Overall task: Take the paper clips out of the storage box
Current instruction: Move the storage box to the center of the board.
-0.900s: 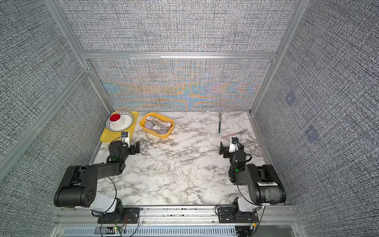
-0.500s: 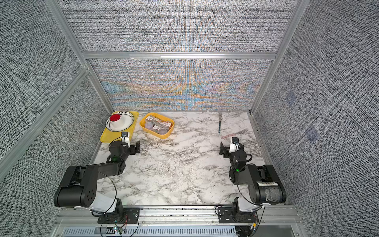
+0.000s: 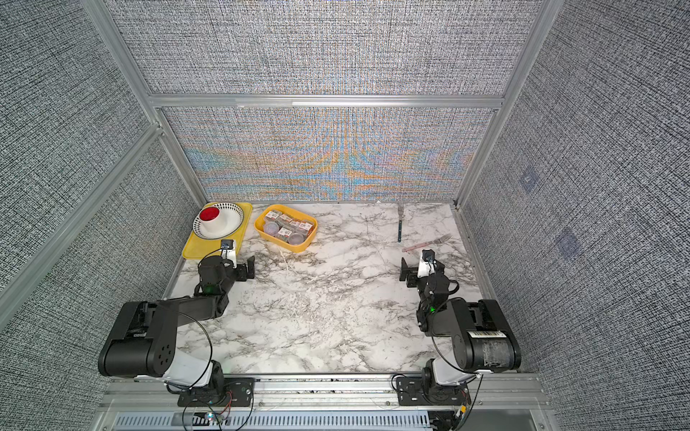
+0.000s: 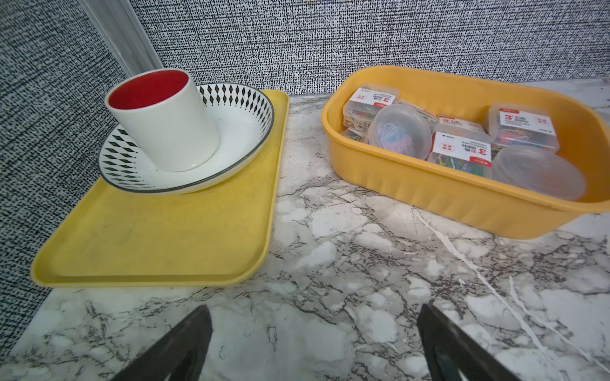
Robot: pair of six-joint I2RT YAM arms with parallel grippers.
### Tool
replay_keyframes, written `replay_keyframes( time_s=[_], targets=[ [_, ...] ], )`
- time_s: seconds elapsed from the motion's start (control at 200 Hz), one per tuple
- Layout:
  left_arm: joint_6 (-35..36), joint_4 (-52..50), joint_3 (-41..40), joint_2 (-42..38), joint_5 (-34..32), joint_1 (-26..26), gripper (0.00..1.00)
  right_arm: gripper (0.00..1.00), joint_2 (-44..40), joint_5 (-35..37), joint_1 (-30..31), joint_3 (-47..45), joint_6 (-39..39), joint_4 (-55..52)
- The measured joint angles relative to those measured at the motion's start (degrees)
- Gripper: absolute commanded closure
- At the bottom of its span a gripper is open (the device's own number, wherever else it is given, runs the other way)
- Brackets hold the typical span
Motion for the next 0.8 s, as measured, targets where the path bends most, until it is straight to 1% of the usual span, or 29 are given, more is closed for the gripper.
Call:
replay_keyframes(
  time_s=[0.27, 0.425, 0.571, 0.681, 0.716, 0.751, 0.796],
  targets=[
    [0.0, 0.0, 0.0, 0.1, 0.0, 0.1, 0.00, 0.01, 0.0, -0.2, -0.3, 0.0, 0.0, 0.0],
    [0.0, 0.0, 0.0, 0.1, 0.0, 0.2, 0.08, 0.01, 0.0, -0.2, -0.3, 0.0, 0.2, 0.0],
    [0.0, 0.0, 0.0, 0.0, 0.0, 0.2, 0.11, 0.02, 0.0, -0.2, -0.3, 0.0, 0.2, 0.0],
    [0.0, 0.0, 0.0, 0.0, 0.0, 0.2, 0.16, 0.07, -0.1, -0.2, -0.3, 0.1, 0.2, -0.1],
    [0.0, 0.0, 0.0, 0.0, 0.0, 0.2, 0.20, 0.09, -0.8, 0.2, 0.0, 0.7, 0.3, -1.6],
    [0.0, -0.6, 0.2, -0.3, 0.0, 0.2, 0.23, 0.11, -2.9, 0.2, 0.4, 2.9, 0.2, -6.6],
    [0.0, -4.3, 1.8, -1.5, 0.0, 0.2, 0.25, 0.12, -5.5, 0.2, 0.7, 7.5, 0.0, -12.9]
  ],
)
